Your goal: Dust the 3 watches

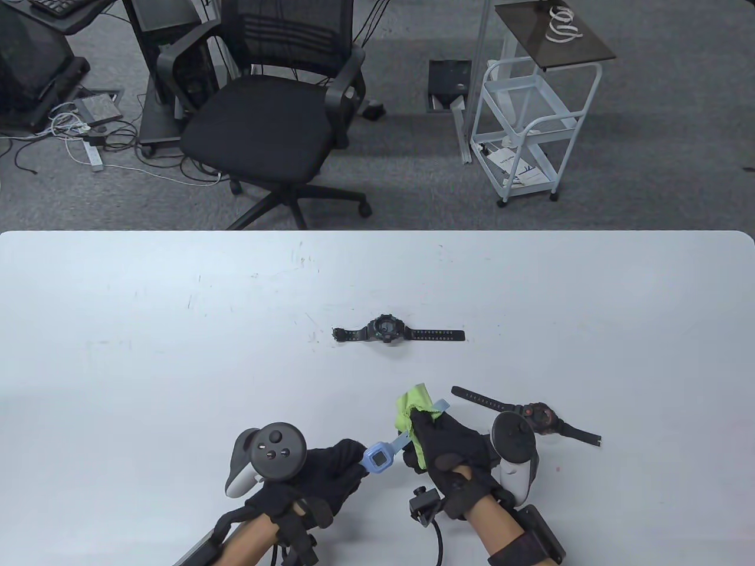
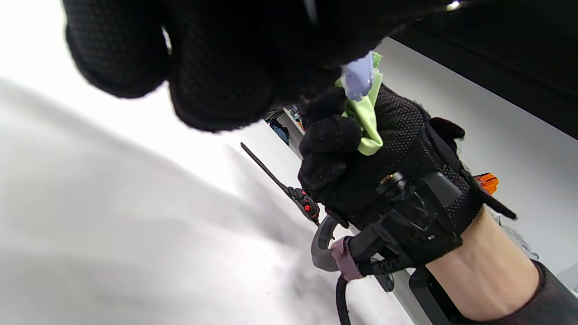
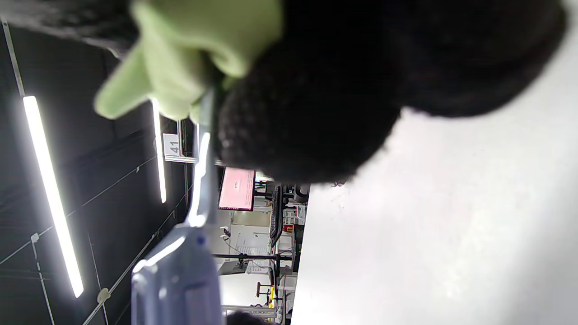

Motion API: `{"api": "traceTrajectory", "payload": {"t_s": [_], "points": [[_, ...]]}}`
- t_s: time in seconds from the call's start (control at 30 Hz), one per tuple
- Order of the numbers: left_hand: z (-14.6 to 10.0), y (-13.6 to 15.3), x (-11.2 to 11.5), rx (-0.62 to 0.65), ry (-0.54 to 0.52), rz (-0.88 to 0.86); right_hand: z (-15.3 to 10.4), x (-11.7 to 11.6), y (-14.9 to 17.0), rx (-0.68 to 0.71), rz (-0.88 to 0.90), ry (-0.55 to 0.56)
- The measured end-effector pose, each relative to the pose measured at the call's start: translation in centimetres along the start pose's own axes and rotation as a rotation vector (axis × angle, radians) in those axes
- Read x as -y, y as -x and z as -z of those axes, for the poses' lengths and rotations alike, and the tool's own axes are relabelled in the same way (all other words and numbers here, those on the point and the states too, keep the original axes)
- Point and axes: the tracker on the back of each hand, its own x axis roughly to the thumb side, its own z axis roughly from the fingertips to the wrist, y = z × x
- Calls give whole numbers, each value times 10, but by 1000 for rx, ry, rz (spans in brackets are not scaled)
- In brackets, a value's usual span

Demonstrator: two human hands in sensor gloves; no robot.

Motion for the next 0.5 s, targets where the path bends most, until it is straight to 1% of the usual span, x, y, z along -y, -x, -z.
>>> {"api": "traceTrajectory", "payload": {"t_s": [0.2,0.5], "points": [[0,1,0,-4,-3,4,0,1,-2,9,-22,17],[0,0,0,1,-1,3,0,3,1,5,16,35]]}}
